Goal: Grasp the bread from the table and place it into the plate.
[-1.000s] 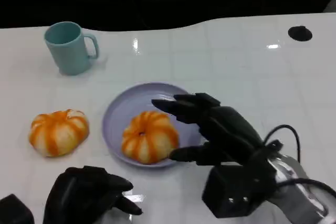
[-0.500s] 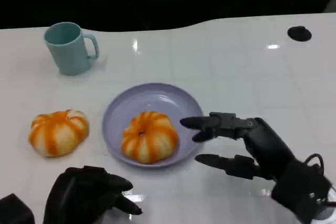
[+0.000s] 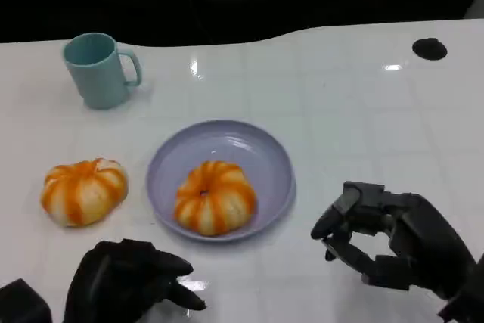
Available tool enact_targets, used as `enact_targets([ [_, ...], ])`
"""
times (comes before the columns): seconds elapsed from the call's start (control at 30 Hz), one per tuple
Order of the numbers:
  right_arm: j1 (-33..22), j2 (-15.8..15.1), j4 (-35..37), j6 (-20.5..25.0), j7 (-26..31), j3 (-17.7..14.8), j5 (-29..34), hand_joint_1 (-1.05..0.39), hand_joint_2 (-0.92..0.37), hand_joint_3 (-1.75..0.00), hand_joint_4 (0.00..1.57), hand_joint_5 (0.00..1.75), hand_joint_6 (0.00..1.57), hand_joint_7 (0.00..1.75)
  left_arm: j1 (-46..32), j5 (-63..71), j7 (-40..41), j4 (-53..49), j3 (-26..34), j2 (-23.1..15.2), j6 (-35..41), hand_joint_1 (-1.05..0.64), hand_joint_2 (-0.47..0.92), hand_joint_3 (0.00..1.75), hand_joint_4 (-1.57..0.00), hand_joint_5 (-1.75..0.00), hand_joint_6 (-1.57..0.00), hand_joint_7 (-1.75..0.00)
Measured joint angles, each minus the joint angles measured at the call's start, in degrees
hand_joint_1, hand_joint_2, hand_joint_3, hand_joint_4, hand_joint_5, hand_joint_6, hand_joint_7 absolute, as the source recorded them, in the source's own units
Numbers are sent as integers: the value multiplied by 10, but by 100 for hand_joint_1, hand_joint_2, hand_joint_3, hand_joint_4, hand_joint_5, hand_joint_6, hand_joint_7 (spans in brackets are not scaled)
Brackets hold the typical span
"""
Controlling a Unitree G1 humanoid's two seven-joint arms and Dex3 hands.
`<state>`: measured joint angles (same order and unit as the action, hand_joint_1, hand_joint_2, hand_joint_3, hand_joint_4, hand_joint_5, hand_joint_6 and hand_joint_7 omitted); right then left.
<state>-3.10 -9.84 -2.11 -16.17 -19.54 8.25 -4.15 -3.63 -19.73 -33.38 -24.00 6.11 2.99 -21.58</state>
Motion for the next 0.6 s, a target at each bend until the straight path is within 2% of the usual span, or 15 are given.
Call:
enact_targets([
  [0.1,-19,-6,-18,7,4,-8,14,-18,-77,-62,74,173,70,134,0,0,0,0,0,0,0,-105,76,0,-157,-38,-157,-15],
  [0.27,-43,-7,-27,6,16,-10,44,-18,-69,-78,72,175,67,141,0,0,0,1,1,0,0,-105,75,0,-157,-38,-157,-15],
  [0.37,-50,-7,-27,3,24,-11,56,-19,-68,-80,72,175,66,142,0,-1,0,1,1,0,0,-105,75,0,-157,-38,-157,-15],
  [0.47,-58,-7,-25,-15,28,-11,64,-20,-67,-84,73,175,66,143,0,-1,0,1,2,0,0,-105,75,0,-157,-38,-157,-15],
  [0.6,-60,-5,9,-62,39,-11,71,-20,-65,-87,74,175,65,143,-1,-3,0,1,2,0,0,-105,75,0,-157,-37,-157,-15],
])
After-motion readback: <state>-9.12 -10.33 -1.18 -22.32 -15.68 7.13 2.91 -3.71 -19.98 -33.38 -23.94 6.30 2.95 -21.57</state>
